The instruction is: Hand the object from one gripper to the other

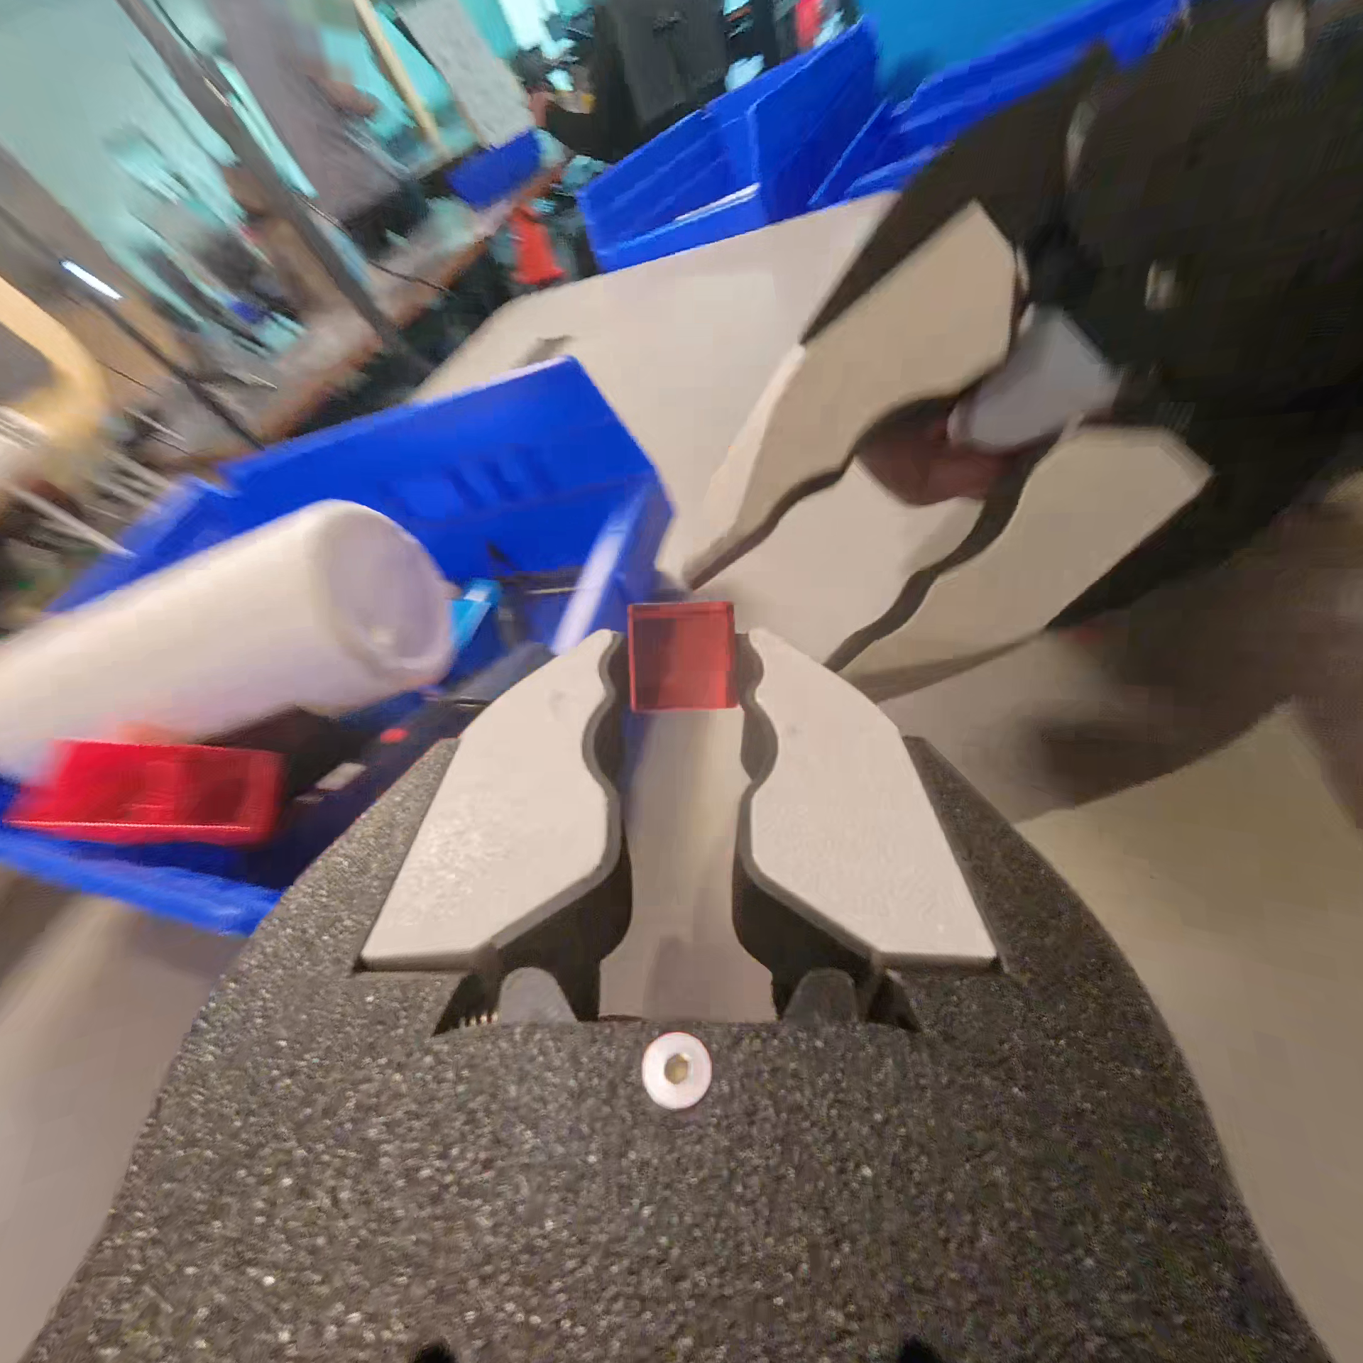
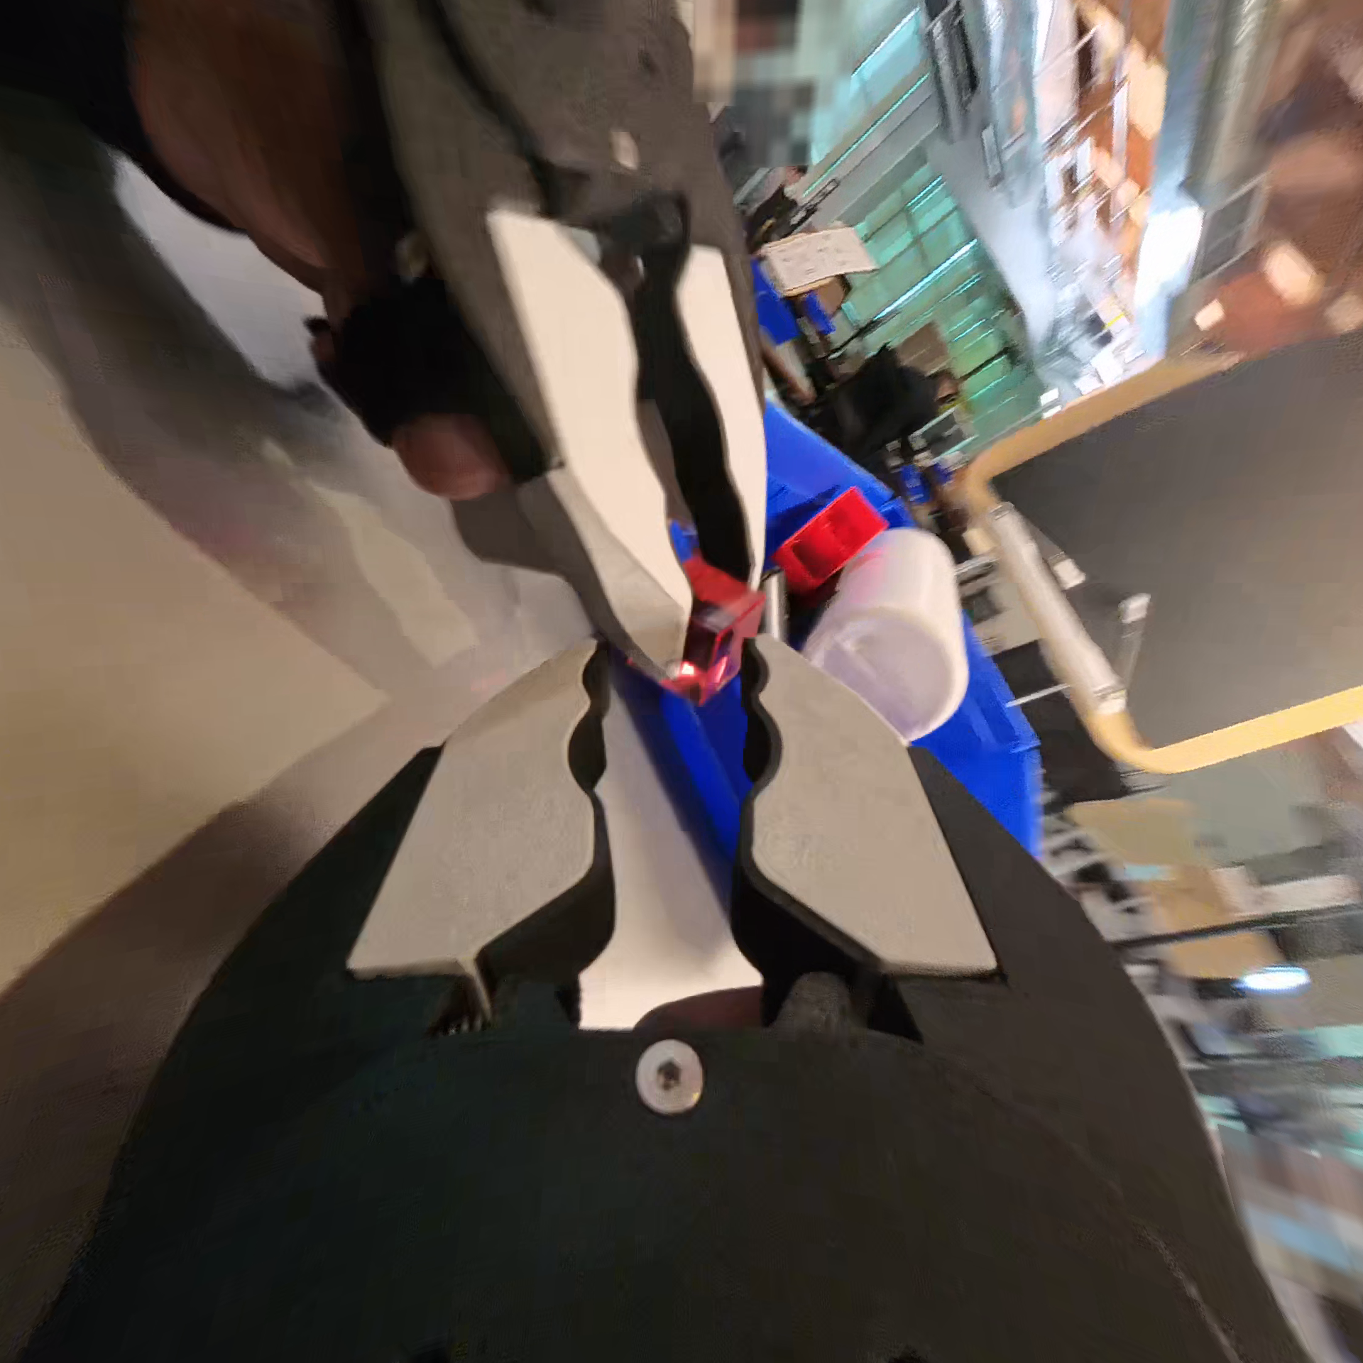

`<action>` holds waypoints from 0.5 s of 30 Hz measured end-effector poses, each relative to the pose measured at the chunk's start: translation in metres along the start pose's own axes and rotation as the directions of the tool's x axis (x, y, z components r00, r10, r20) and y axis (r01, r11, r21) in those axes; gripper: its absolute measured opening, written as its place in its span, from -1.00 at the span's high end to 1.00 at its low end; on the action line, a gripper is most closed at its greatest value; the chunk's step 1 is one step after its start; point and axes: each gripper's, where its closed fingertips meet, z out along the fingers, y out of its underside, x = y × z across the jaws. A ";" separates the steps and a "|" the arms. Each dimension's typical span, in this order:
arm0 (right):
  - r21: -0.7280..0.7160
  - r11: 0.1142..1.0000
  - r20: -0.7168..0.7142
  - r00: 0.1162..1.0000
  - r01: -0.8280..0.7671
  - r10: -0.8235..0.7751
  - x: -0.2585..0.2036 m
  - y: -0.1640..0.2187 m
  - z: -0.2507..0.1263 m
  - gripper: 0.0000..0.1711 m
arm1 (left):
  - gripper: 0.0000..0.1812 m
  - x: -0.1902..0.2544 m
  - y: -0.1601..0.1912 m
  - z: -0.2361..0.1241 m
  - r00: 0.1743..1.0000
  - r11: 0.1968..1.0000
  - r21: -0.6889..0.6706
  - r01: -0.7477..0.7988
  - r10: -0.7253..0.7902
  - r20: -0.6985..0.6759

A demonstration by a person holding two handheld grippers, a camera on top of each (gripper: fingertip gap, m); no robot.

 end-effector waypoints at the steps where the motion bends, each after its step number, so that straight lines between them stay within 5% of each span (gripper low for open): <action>1: 0.005 0.995 0.047 0.994 -0.098 0.097 0.000 0.002 0.000 0.58 | 0.69 -0.006 0.001 -0.001 0.990 0.992 -0.013 -0.123 0.124 0.074; 5: -0.008 0.851 0.240 0.826 -0.524 0.511 0.004 0.000 -0.002 0.45 | 0.69 -0.008 -0.003 -0.003 0.843 0.871 -0.071 -0.487 0.489 0.224; 10: -0.065 0.631 0.368 0.569 -0.773 0.735 0.006 -0.006 -0.003 0.40 | 0.69 0.016 -0.015 -0.004 0.736 0.756 0.000 -0.655 0.638 0.228; 12: -0.075 0.646 0.388 0.575 -0.759 0.720 0.000 -0.008 -0.003 0.60 | 0.69 0.017 -0.013 -0.003 0.731 0.751 -0.014 -0.660 0.647 0.216; 15: -0.026 0.781 0.267 0.749 -0.624 0.607 0.005 -0.001 0.000 0.68 | 0.66 0.012 -0.007 -0.001 0.815 0.827 -0.005 -0.562 0.555 0.167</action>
